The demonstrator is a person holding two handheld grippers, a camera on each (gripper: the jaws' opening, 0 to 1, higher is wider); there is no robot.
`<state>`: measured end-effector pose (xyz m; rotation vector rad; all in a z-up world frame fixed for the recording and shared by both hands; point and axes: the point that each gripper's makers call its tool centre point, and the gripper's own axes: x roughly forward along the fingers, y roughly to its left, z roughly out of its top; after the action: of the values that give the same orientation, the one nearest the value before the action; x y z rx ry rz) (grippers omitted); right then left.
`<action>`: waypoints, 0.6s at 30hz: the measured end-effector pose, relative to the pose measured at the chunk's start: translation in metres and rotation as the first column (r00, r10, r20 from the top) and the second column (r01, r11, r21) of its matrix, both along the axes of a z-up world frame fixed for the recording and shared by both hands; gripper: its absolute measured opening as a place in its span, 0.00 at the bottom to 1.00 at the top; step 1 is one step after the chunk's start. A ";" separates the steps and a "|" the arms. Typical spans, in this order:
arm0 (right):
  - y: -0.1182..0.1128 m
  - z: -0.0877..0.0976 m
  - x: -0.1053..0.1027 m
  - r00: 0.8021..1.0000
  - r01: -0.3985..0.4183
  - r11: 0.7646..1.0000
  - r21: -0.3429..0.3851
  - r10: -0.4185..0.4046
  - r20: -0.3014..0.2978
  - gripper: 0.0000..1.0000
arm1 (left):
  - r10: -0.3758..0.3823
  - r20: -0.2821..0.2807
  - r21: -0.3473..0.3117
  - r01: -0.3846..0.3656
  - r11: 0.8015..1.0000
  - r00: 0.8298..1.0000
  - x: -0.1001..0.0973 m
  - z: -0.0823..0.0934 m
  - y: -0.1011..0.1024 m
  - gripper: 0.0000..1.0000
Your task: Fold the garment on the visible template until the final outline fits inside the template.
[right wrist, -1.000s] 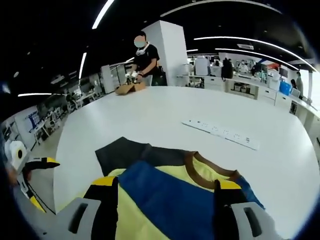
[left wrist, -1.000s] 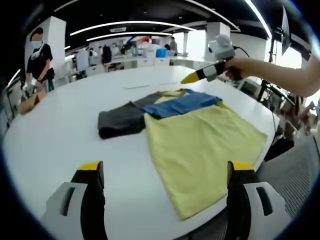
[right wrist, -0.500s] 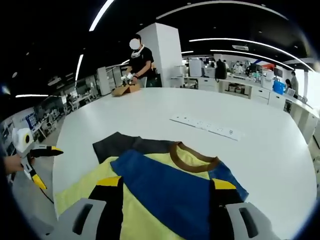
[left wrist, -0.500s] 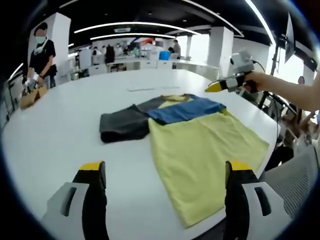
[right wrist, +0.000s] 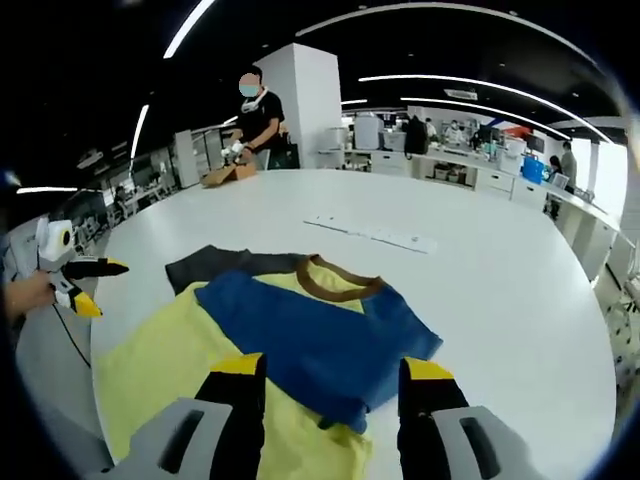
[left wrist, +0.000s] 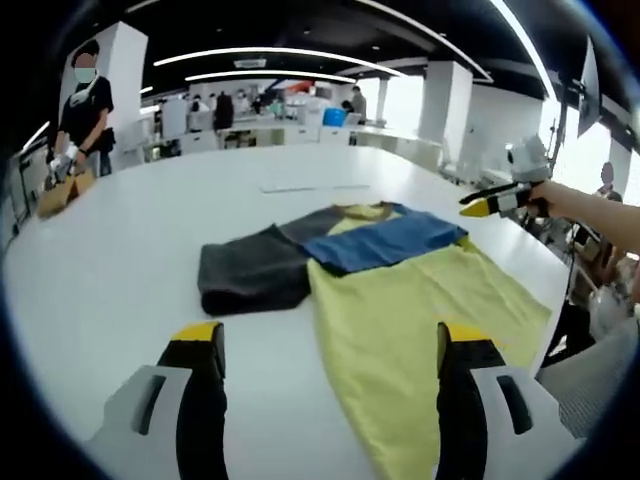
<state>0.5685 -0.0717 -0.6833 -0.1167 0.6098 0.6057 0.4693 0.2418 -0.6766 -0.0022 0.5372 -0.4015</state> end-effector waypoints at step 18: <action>-0.022 -0.045 -0.013 0.998 0.040 0.996 -0.086 -0.045 -0.054 0.22 | 0.044 -0.053 -0.032 -0.045 0.998 0.998 0.057 -0.032 -0.016 0.38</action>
<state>0.5557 -0.0933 -0.7282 -0.1663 0.6903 0.5436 0.5267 0.2261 -0.7083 -0.0566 0.5814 -0.3677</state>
